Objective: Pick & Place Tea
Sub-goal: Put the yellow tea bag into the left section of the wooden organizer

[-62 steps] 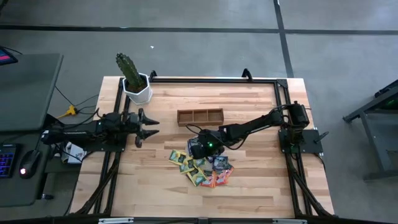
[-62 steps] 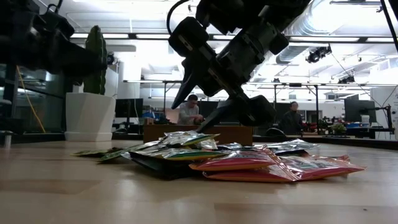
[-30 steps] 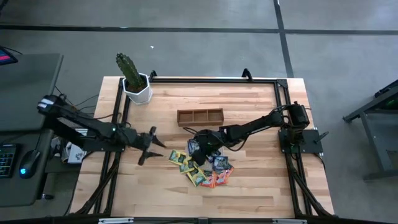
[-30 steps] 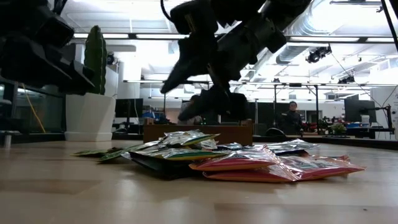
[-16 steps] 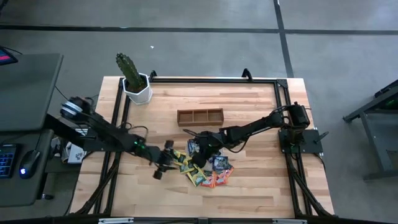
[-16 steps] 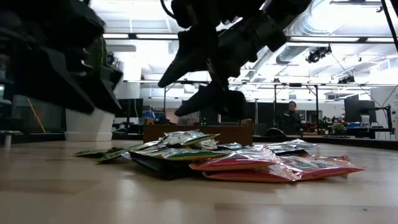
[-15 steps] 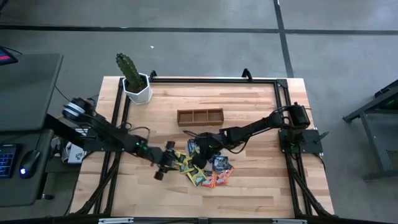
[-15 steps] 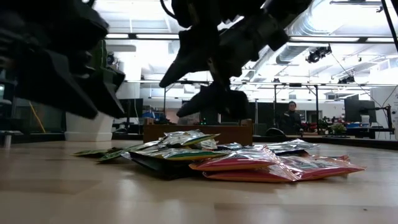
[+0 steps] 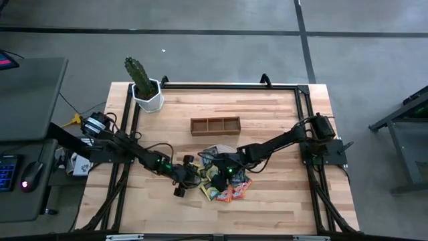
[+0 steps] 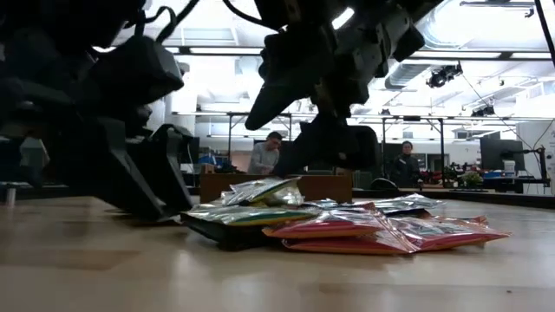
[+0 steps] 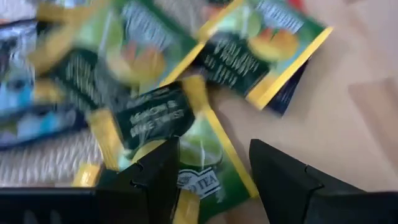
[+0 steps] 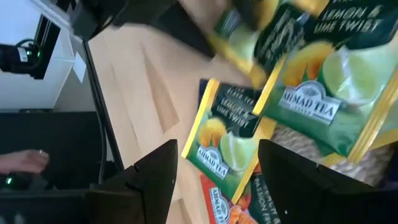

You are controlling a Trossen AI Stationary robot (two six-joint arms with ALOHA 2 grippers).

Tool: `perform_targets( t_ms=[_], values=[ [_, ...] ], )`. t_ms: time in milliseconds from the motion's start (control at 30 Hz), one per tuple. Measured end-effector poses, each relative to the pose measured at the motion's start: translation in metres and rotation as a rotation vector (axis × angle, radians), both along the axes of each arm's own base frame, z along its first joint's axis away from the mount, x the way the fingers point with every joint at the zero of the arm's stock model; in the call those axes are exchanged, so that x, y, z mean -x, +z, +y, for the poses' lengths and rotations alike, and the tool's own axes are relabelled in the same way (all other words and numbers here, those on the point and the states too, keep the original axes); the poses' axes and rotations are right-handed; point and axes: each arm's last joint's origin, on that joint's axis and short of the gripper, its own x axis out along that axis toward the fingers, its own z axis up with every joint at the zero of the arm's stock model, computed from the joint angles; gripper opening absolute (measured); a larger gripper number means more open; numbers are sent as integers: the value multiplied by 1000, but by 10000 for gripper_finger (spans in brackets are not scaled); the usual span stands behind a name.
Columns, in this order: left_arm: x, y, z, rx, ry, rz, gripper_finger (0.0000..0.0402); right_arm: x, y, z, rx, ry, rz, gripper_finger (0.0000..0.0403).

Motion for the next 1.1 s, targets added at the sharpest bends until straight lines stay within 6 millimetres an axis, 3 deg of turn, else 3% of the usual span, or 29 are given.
perform_targets(
  t_ms=[300, 667, 1100],
  values=[
    [1, -1, 1, 16, 42, 25, 192, -8, 8, -1, -33, -12, -103, 220],
    [1, -2, 2, 9, 54, 23, 192, -14, 10, -26, -27, -132, -121, 220],
    [2, -2, 2, 3, 56, 23, 192, -19, -8, -27, -99, -181, -62, 220]
  ],
)
